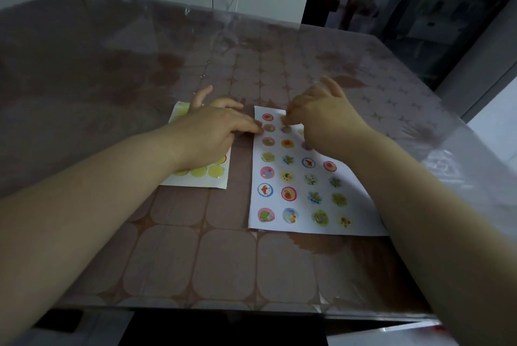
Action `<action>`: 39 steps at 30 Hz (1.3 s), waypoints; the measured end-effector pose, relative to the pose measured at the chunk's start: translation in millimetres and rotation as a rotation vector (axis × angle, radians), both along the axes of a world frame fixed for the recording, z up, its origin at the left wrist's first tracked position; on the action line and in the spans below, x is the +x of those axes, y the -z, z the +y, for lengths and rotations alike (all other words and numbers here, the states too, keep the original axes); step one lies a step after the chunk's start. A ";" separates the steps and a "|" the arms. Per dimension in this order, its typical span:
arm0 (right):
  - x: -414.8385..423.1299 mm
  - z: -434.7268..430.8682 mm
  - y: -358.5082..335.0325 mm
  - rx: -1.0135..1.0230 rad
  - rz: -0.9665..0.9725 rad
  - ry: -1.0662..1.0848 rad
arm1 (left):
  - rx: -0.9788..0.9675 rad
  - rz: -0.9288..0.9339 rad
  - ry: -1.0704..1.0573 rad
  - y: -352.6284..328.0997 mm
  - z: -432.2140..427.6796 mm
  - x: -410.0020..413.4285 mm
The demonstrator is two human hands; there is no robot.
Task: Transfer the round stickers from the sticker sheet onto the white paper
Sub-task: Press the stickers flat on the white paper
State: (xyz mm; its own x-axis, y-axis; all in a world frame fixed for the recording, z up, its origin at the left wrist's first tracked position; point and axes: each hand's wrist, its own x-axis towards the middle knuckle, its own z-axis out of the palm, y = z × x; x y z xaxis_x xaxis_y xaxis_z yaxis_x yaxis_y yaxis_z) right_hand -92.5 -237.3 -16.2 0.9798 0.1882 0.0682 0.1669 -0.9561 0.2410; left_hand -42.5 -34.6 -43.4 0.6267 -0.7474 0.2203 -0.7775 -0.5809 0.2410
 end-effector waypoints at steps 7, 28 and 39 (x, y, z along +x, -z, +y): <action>-4.8 -31.4 1.6 0.537 -0.177 0.204 | -0.023 -0.007 0.000 -0.3 2.9 0.6; -8.7 -54.9 -5.6 0.330 -0.171 0.246 | -0.070 -0.073 0.024 3.6 3.3 2.6; -12.8 -24.3 -6.8 -0.077 0.066 0.186 | -0.086 -0.075 0.020 5.9 2.2 2.6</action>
